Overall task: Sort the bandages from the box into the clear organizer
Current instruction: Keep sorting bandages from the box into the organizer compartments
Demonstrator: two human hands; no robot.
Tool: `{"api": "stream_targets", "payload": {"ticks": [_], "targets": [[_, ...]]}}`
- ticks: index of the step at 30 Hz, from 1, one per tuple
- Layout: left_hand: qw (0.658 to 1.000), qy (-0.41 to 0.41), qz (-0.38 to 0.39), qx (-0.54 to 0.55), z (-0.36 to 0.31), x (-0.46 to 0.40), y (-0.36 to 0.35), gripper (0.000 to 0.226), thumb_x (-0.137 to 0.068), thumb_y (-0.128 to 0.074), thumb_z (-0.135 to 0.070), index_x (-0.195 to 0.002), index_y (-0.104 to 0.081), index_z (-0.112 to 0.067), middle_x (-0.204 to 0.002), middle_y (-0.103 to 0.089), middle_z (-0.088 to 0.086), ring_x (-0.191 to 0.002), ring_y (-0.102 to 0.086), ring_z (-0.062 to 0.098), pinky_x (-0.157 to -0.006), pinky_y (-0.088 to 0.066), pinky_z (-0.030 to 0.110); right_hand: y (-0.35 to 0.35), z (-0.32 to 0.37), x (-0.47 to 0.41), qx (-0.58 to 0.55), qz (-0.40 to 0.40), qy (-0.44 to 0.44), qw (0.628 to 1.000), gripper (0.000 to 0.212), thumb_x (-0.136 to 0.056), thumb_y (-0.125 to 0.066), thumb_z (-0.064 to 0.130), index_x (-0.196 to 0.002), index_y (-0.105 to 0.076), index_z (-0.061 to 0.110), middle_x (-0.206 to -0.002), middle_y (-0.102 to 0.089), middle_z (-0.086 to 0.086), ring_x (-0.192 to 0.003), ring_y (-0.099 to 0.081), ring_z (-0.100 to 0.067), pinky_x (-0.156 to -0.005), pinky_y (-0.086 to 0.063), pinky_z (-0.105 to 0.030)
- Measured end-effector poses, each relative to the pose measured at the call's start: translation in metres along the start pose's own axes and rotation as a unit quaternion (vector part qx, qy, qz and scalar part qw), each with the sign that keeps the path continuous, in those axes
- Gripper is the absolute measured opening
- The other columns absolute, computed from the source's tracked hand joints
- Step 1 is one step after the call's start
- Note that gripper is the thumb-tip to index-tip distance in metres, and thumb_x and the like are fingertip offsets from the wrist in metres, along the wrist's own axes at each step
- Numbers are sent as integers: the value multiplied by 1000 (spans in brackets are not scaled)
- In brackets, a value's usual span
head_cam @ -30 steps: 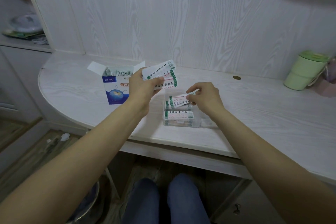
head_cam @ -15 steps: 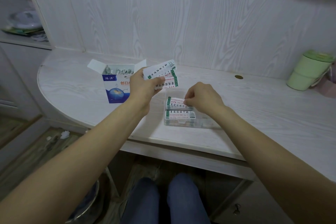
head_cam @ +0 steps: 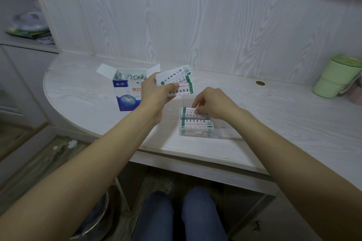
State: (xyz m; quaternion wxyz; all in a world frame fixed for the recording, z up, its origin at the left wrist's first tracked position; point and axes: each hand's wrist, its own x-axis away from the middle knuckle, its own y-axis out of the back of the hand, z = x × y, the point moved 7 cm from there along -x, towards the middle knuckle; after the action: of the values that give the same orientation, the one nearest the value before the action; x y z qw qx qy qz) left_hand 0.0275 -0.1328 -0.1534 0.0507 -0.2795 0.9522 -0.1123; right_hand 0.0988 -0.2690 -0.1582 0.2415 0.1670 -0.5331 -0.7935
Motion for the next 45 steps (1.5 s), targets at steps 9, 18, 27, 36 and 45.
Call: {"api": "stream_targets", "payload": {"ticks": [9,18,27,36,45], "targets": [[1000,-3,1,4,-2,1,1,28,-80,-65,10,-88,-57,-15,-90,-67,4,-79,-68,16,-70,-58,25,0,4,-2,19,21,14,999,17,-82,-71,13,-99,-73,17,-95,-68,-1,-87,-65,-18,-84,-54,-35],[1000,-4,3,3,-3,2,1,27,-80,-65,10,-88,-57,-15,-93,-67,6,-83,-68,19,-74,-59,28,-2,6,-2,14,58,10,998,22,-86,-66,12,-108,-70,14,-106,-68,-7,-93,-65,-21,-74,-48,-26],[1000,-2,9,11,-4,2,2,27,-81,-64,10,-88,-57,-15,-91,-68,5,-81,-68,18,-76,-58,29,6,7,3,-8,47,23,999,16,-85,-63,11,-97,-73,14,-95,-72,-4,-83,-63,-15,-64,-45,-21],[997,33,36,59,1,7,-7,30,-81,-63,11,-105,-57,-6,-97,-69,10,-86,-68,24,-77,-58,30,41,13,23,-277,-50,40,959,27,-79,-76,18,-105,-66,18,-91,-73,-2,-86,-68,-17,-75,-54,-30],[992,58,74,89,2,14,-28,13,-90,-59,-2,-103,-58,-4,-90,-69,9,-77,-69,16,-76,-59,30,44,-8,38,-437,-134,-17,890,12,-83,-71,11,-80,-60,11,-72,-69,-4,-56,-64,-10,-55,-48,-19]]}}
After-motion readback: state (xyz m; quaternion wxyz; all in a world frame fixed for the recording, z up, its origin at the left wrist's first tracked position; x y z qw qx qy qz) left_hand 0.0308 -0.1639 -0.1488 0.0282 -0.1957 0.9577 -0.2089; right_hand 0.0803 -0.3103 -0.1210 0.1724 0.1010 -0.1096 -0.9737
